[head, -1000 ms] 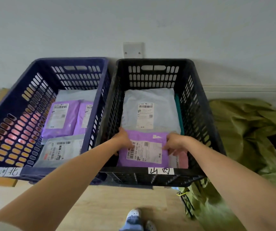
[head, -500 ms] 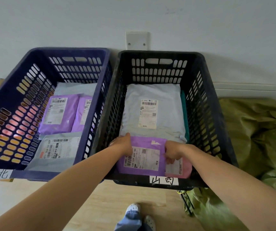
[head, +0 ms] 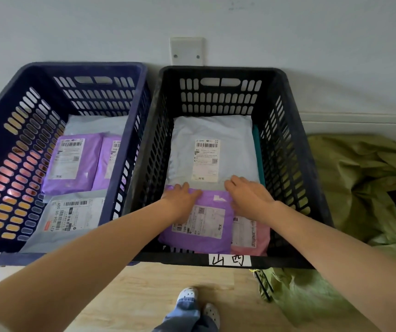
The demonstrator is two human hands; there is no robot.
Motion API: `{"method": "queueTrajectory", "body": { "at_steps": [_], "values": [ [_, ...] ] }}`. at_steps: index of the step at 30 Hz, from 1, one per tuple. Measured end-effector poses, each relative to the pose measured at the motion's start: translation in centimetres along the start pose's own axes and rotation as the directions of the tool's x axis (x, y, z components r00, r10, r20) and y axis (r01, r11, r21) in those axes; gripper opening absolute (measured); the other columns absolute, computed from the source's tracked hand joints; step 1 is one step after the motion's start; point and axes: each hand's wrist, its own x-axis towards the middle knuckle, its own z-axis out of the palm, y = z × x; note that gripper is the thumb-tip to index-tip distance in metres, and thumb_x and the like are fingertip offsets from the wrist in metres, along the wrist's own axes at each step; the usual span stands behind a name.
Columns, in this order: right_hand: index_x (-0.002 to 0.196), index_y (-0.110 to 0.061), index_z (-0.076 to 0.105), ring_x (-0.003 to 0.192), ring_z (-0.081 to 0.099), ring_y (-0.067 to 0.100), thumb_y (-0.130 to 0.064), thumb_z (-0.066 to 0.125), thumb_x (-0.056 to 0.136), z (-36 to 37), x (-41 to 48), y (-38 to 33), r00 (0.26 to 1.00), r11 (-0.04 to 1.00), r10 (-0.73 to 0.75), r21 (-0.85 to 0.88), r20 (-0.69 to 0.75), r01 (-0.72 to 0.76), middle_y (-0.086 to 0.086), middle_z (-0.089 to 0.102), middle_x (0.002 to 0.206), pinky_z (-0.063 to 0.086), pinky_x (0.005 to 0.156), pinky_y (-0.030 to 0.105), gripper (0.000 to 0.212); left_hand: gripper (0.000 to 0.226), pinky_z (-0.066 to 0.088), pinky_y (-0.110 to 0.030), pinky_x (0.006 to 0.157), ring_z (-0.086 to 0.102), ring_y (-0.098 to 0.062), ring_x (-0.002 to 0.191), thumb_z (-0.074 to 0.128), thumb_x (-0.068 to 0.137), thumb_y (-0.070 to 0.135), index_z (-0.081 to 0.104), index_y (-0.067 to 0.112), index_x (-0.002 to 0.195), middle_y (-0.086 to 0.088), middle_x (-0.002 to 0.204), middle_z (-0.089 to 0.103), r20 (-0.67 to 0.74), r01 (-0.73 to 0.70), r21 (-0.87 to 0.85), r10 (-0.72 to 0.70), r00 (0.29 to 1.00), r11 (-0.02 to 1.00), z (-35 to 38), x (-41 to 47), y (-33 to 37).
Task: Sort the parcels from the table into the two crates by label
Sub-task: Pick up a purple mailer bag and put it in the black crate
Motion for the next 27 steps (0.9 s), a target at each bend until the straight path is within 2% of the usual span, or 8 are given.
{"method": "queueTrajectory", "body": {
  "at_steps": [5, 8, 10, 14, 16, 18, 22, 27],
  "values": [
    [0.145, -0.017, 0.035, 0.127, 0.044, 0.025, -0.011, 0.050, 0.093, 1.5, 0.3, 0.4, 0.974, 0.986, -0.169, 0.025, 0.151, 0.167, 0.004, 0.039, 0.142, 0.046, 0.097, 0.040, 0.054, 0.071, 0.046, -0.044, 0.095, 0.039, -0.034, 0.125, 0.058, 0.087, 0.009, 0.022, 0.023, 0.148, -0.016, 0.137, 0.030, 0.044, -0.031, -0.053, 0.034, 0.998, 0.998, 0.3, 0.3, 0.3],
    [0.152, -0.020, 0.022, 0.143, 0.026, 0.021, -0.012, 0.046, 0.096, 1.8, 0.2, 0.1, 0.951, 0.982, -0.189, 0.048, 0.245, 0.182, 0.000, 0.020, 0.159, 0.037, 0.109, 0.042, 0.061, 0.065, 0.046, -0.040, 0.093, 0.044, -0.035, 0.122, 0.059, 0.088, 0.010, 0.029, 0.019, 0.145, -0.016, 0.136, 0.030, 0.084, -0.050, -0.060, 0.055, 0.995, 0.997, 0.3, 0.3, 0.0],
    [0.154, -0.022, 0.015, 0.147, 0.018, 0.018, -0.013, 0.045, 0.098, 1.8, 0.1, -0.1, 0.939, 0.980, -0.200, 0.052, 0.281, 0.193, -0.003, 0.009, 0.162, 0.035, 0.111, 0.042, 0.064, 0.062, 0.047, -0.038, 0.091, 0.048, -0.035, 0.118, 0.058, 0.089, 0.009, 0.032, 0.020, 0.144, -0.016, 0.136, 0.031, 0.093, -0.050, -0.076, 0.057, 0.994, 0.996, 0.3, 0.3, -0.1],
    [0.155, -0.026, 0.009, 0.147, 0.019, 0.018, -0.015, 0.043, 0.099, 1.8, 0.0, -0.3, 0.926, 0.973, -0.231, 0.041, 0.299, 0.229, -0.005, 0.006, 0.162, 0.037, 0.106, 0.039, 0.066, 0.081, 0.047, -0.034, 0.086, 0.048, -0.034, 0.120, 0.055, 0.091, 0.012, 0.010, 0.043, 0.150, -0.016, 0.148, 0.019, 0.147, -0.058, -0.116, 0.075, 0.986, 0.991, 0.6, 0.2, 0.3],
    [0.154, -0.029, 0.008, 0.144, 0.025, 0.020, -0.015, 0.042, 0.099, 2.1, 0.0, -0.4, 0.914, 0.966, -0.257, 0.053, 0.313, 0.253, -0.005, 0.009, 0.162, 0.040, 0.103, 0.038, 0.066, 0.087, 0.049, -0.034, 0.084, 0.052, -0.029, 0.110, 0.056, 0.091, 0.014, 0.001, 0.049, 0.148, -0.015, 0.146, 0.023, 0.188, -0.092, -0.118, 0.113, 0.976, 0.989, 0.9, 0.1, 0.6],
    [0.154, -0.029, 0.008, 0.145, 0.024, 0.020, -0.013, 0.045, 0.099, 2.8, 0.0, -0.6, 0.901, 0.956, -0.292, 0.066, 0.320, 0.286, -0.004, 0.009, 0.162, 0.035, 0.108, 0.036, 0.068, 0.090, 0.050, -0.032, 0.077, 0.053, -0.025, 0.101, 0.055, 0.091, 0.014, -0.006, 0.051, 0.147, -0.015, 0.143, 0.028, 0.233, -0.102, -0.113, 0.126, 0.964, 0.988, 1.3, 0.1, 0.7],
    [0.154, -0.022, 0.002, 0.149, 0.010, 0.019, -0.014, 0.045, 0.099, 4.0, 0.3, -0.5, 0.903, 0.941, -0.331, 0.025, 0.272, 0.338, 0.002, 0.003, 0.162, 0.014, 0.119, 0.033, 0.070, 0.090, 0.046, -0.042, 0.090, 0.041, -0.036, 0.126, 0.055, 0.094, 0.019, -0.010, 0.046, 0.149, -0.019, 0.145, 0.029, 0.168, -0.096, 0.104, 0.078, 0.983, 0.990, 1.7, 0.1, 1.0],
    [0.153, -0.019, -0.008, 0.149, -0.001, 0.018, -0.015, 0.042, 0.099, 3.8, 0.0, -0.7, 0.898, 0.922, -0.370, -0.022, 0.236, 0.386, 0.004, -0.009, 0.162, 0.001, 0.118, 0.029, 0.074, 0.076, 0.044, -0.045, 0.094, 0.042, -0.038, 0.128, 0.045, 0.100, 0.022, -0.008, 0.039, 0.151, -0.020, 0.144, 0.034, 0.161, -0.099, 0.172, 0.071, 0.984, 0.980, 1.7, 0.5, 1.2]
  ]
}}
